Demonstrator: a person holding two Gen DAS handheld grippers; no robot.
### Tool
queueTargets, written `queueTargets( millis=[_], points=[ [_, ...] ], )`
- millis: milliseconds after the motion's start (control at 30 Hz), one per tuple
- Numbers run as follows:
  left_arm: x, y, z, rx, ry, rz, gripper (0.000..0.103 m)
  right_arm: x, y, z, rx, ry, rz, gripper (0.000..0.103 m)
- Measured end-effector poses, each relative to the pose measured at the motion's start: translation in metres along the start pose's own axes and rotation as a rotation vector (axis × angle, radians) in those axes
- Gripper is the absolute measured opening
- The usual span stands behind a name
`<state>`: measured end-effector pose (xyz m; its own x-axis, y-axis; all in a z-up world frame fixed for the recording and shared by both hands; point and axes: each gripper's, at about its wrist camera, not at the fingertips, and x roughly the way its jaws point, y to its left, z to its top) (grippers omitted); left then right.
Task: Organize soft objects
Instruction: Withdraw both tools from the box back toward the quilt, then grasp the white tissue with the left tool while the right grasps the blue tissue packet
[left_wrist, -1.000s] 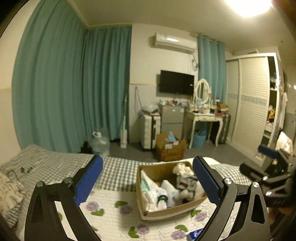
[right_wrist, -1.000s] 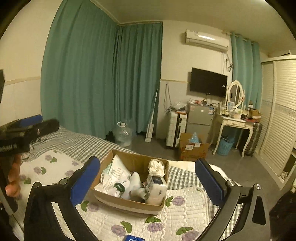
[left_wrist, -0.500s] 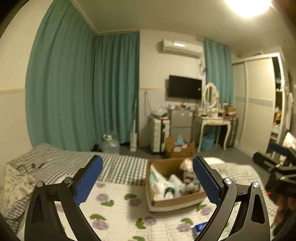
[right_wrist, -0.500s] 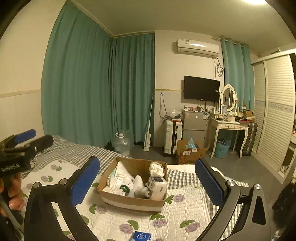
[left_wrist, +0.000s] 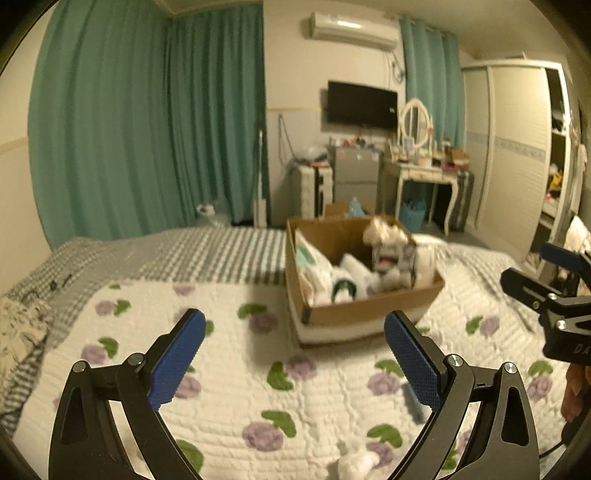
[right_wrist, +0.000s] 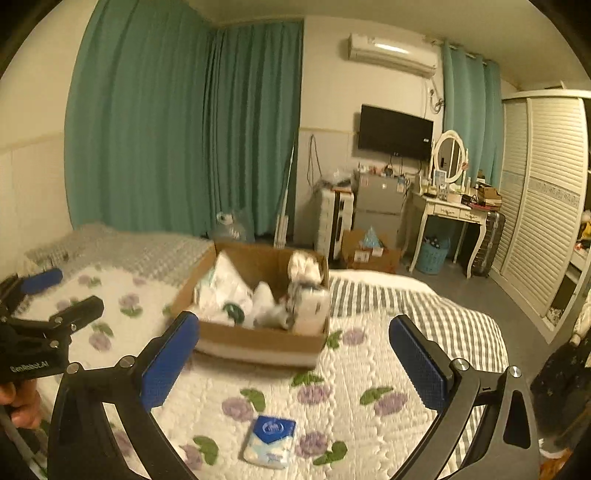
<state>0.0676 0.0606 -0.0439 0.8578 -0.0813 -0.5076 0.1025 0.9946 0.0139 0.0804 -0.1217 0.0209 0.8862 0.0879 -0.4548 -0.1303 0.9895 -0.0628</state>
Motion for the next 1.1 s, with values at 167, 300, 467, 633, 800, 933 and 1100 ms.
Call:
queueTargets(
  millis=[167,300,467,633,800,933,1100],
  points=[
    [0.024,-0.002,-0.025,0.009,0.106,-0.01,0.099,0.025,0.002,-0.02,-0.032,0.088,0.023,0.103],
    [0.045,-0.004,-0.054,0.01,0.219,-0.035,0.099,0.05,-0.002,-0.041,-0.031,0.17,0.024,0.103],
    [0.06,-0.01,-0.081,0.031,0.317,-0.049,0.095,0.089,-0.002,-0.079,-0.044,0.33,0.034,0.103],
    [0.072,-0.021,-0.103,0.06,0.398,-0.075,0.095,0.109,0.008,-0.1,-0.09,0.41,0.053,0.103],
    [0.068,-0.031,-0.122,0.088,0.433,-0.107,0.091,0.125,0.007,-0.116,-0.083,0.482,0.074,0.103],
    [0.067,-0.035,-0.132,0.083,0.454,-0.138,0.074,0.135,0.003,-0.125,-0.043,0.529,0.1,0.103],
    [0.067,-0.049,-0.14,0.139,0.448,-0.149,0.072,0.143,0.016,-0.135,-0.071,0.564,0.129,0.103]
  ],
)
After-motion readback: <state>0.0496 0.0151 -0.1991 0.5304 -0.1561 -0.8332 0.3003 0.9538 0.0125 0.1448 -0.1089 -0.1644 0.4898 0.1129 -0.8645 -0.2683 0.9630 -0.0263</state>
